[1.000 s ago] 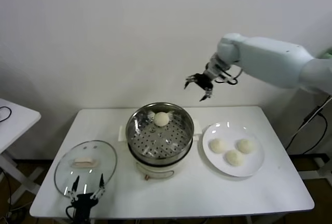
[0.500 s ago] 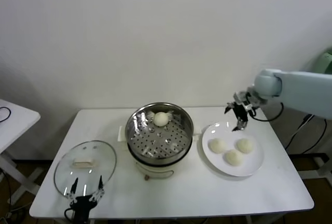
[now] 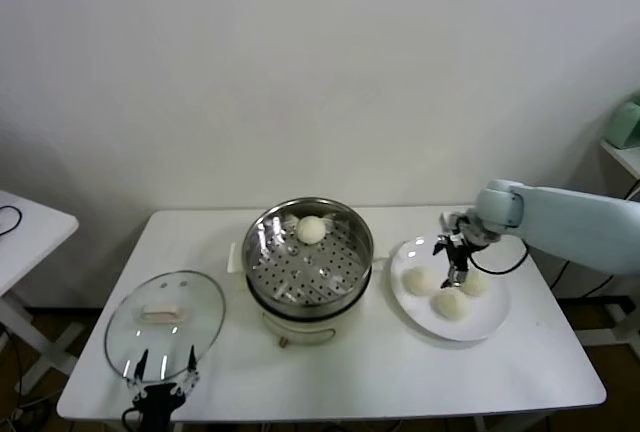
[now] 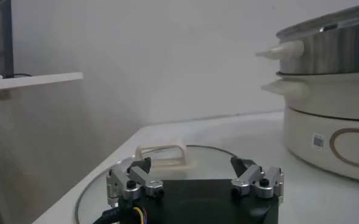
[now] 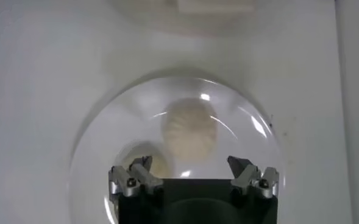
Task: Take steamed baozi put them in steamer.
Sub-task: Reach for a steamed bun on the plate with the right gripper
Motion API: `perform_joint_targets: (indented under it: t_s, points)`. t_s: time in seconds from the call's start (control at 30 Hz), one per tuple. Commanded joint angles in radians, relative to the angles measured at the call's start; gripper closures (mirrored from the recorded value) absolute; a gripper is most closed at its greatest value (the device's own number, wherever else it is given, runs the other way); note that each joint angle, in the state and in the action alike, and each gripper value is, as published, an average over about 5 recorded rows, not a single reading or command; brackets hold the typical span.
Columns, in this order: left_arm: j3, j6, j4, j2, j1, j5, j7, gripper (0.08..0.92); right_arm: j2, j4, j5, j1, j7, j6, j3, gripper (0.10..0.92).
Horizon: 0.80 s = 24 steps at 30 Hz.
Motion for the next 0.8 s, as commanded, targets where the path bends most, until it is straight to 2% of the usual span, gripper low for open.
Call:
perform_joint_targets:
  t_s: [0.03, 0.27, 0.7, 0.8]
  points:
    - [0.0, -0.002, 0.005, 0.002, -0.001, 0.005, 0.0, 0.177, 0.064, -0.105, -0.023, -0.149, 0.017, -0.036, 0.123, 0.203]
    - [-0.005, -0.007, 0.014, 0.008, -0.005, 0.002, -0.002, 0.177, 0.094, -0.148, -0.031, -0.159, 0.018, -0.037, 0.132, 0.211]
    - [-0.009, -0.013, 0.02, 0.012, -0.014, 0.003, -0.005, 0.177, 0.089, -0.115, -0.015, -0.091, -0.012, -0.042, 0.108, 0.508]
    - [-0.009, -0.013, 0.017, 0.012, -0.012, 0.004, -0.005, 0.177, 0.072, -0.076, 0.012, -0.001, -0.04, -0.03, 0.057, 0.53]
